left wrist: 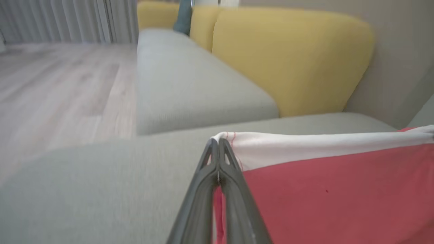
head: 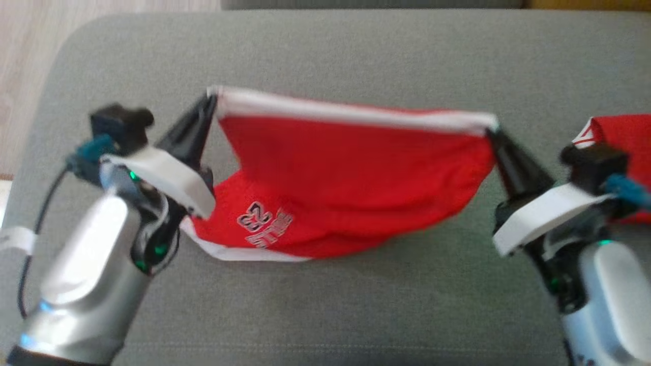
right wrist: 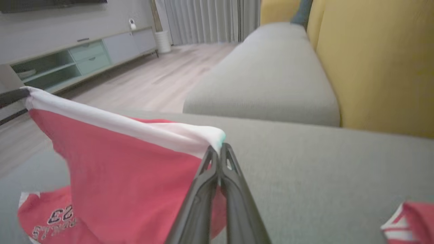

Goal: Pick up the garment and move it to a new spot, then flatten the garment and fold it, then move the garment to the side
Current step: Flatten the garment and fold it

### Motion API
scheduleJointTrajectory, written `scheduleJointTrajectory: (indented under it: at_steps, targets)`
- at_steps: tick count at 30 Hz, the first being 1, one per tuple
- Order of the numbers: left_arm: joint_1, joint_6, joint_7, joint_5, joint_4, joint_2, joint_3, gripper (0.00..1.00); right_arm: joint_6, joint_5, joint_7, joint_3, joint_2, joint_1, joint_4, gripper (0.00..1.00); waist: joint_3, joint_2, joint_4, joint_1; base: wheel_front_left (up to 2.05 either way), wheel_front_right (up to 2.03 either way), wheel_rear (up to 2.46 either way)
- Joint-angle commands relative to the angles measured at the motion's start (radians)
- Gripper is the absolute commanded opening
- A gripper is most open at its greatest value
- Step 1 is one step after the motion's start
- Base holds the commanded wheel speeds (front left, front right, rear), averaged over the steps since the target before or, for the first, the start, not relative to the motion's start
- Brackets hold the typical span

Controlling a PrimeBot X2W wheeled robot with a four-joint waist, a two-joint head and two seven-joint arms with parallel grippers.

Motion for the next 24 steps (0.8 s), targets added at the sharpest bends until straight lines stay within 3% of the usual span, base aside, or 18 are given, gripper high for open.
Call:
scheduleJointTrajectory:
  at_steps: [1, 9, 14, 19, 24]
  targets:
    - [-0.074, 0.010, -0.012, 0.010, -0.065, 0.050, 0.058, 0.00, -0.001, -0.012, -0.011, -0.002, -0.011, -0.059, -0.064, 0.00, -0.017, 0.0000, -0.005, 0.0000, 0.00, 0.00, 0.00]
    - [-0.108, 0.081, 0.068, 0.035, -0.390, 0.119, 0.101, 0.00, -0.001, -0.063, 0.054, -0.102, 0.009, -0.091, -0.298, 0.00, -0.074, 0.0000, -0.035, 0.0000, 0.00, 0.00, 0.00]
    - [-0.113, 0.101, 0.123, 0.021, -0.450, 0.127, 0.104, 0.00, -0.001, -0.056, 0.097, -0.120, 0.023, -0.119, -0.336, 0.00, -0.072, 0.0000, -0.050, 0.0000, 0.00, 0.00, 0.00]
    - [-0.224, 0.058, 0.116, -0.010, -0.339, 0.082, 0.096, 0.00, -0.001, -0.021, 0.092, -0.099, 0.013, -0.277, -0.211, 0.00, -0.022, 0.0000, -0.056, 0.0000, 0.00, 0.00, 0.00]
    - [-0.419, 0.011, 0.040, 0.003, -0.083, 0.018, 0.093, 0.00, -0.001, 0.003, 0.021, -0.078, 0.013, -0.507, 0.003, 0.00, 0.021, 0.0000, -0.047, 0.0000, 0.00, 0.00, 0.00]
